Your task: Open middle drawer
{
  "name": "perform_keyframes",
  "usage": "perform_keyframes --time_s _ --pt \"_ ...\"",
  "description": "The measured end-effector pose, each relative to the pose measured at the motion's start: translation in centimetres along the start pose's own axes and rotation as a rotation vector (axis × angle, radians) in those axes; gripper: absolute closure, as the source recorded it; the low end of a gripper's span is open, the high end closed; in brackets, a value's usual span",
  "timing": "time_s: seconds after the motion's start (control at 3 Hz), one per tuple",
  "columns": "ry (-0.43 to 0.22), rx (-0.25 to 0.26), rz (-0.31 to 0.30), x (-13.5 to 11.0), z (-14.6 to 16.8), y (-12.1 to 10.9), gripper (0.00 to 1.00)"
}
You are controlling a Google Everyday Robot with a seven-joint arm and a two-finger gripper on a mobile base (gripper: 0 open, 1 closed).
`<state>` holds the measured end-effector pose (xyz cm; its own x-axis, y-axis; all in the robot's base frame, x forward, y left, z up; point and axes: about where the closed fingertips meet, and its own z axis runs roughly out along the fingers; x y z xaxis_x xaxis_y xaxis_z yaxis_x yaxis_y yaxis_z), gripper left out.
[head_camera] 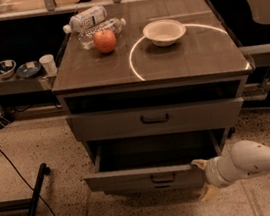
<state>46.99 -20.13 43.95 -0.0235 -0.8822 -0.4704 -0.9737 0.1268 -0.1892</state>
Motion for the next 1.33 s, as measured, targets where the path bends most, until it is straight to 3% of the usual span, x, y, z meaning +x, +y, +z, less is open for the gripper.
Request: perform_keyframes --time_s 0.33,0.67,1.0,1.33 --pt "0.007 -0.018 -0.022 -0.6 -1.6 2.7 0.24" --pt "0.010 -0.021 -0.049 -1.5 -3.2 3.9 0.24" --pt "0.005 0.018 -0.079 -2.9 -4.7 1.5 0.24" --pt "-0.007 0.030 -0.093 -4.3 -4.3 -2.4 0.24"
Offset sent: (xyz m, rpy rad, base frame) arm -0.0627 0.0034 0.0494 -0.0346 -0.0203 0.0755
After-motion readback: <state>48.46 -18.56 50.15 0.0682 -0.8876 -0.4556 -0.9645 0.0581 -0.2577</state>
